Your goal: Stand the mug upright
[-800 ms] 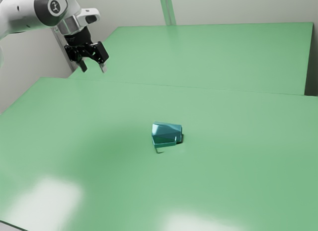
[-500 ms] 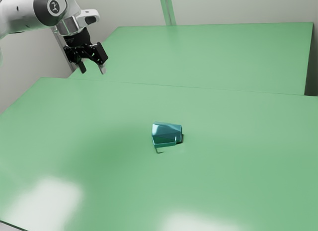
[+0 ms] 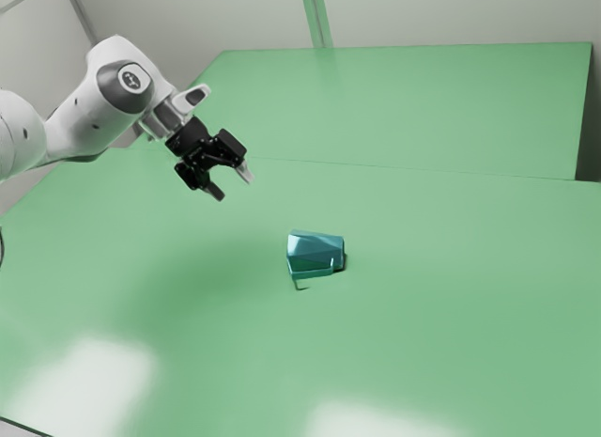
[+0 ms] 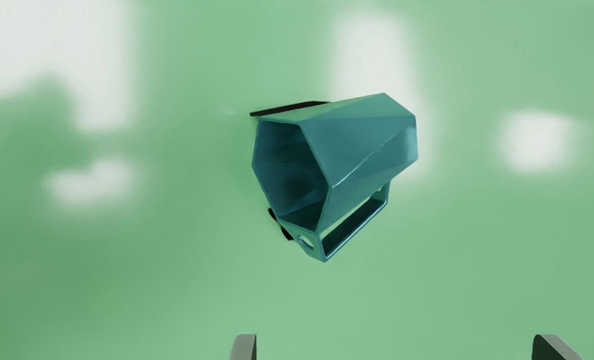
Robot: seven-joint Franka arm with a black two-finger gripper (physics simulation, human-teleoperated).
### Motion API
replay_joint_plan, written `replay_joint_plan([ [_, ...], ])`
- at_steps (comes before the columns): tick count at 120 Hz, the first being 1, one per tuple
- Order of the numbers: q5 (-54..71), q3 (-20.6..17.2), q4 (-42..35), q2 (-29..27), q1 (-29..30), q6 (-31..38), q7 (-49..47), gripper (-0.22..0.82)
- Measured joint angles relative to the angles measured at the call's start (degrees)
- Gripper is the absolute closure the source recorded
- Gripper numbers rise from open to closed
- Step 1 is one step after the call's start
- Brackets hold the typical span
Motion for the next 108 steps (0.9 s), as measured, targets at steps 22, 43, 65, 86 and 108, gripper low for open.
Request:
replay_joint_plan([
  [22,-9.8,-0.4,-5.6,3.4,0.3,7.7,5.8,0.00],
  [43,-18.2,-2.1,-9.6,5.5,0.2,14.2,10.5,0.00],
  [65,-29.0,-3.1,-12.5,7.6,0.2,18.5,15.5,0.00],
  [86,-34.2,-5.1,-13.7,9.4,0.2,19.8,19.4,0.00],
  [108,-37.7,-5.7,-13.7,9.7,0.2,19.4,22.5,0.02],
])
